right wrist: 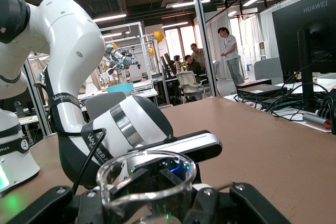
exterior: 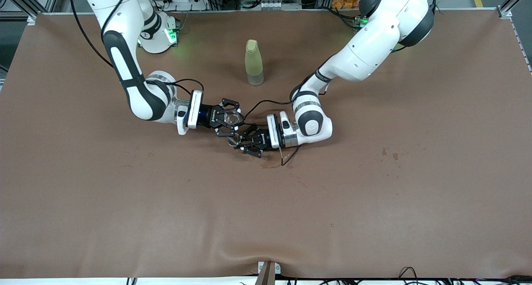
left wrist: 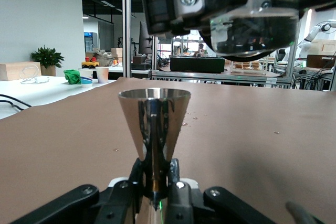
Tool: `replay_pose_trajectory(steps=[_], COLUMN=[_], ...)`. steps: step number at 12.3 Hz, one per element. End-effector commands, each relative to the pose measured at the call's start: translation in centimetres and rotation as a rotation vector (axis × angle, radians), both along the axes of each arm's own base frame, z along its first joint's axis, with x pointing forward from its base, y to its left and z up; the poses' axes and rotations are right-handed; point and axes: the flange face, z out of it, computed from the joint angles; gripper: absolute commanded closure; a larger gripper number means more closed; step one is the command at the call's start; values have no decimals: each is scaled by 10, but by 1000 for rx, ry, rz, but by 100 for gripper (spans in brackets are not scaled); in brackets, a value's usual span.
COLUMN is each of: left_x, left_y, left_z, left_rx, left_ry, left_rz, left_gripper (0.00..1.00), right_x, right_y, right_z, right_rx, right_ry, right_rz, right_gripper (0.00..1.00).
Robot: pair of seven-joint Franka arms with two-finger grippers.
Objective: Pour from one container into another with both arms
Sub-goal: 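Tilt the beaker with the right gripper, pouring into the jigger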
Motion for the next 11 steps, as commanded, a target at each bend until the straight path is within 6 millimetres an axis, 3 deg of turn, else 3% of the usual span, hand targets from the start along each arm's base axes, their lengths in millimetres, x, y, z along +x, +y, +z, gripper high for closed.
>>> replay_pose_trajectory(steps=[1, 11], left_x=[1, 3], left_y=[-1, 1], left_z=[0, 1], left_rx=[-8, -9], left_ry=[-50, -62], left_rz=[22, 26], left_gripper=[100, 100], right_x=[-5, -20], right_y=[3, 10], right_z=[2, 14], right_rx=[25, 95], right_ry=[92, 404], right_rz=[-17, 10], right_gripper=[100, 100])
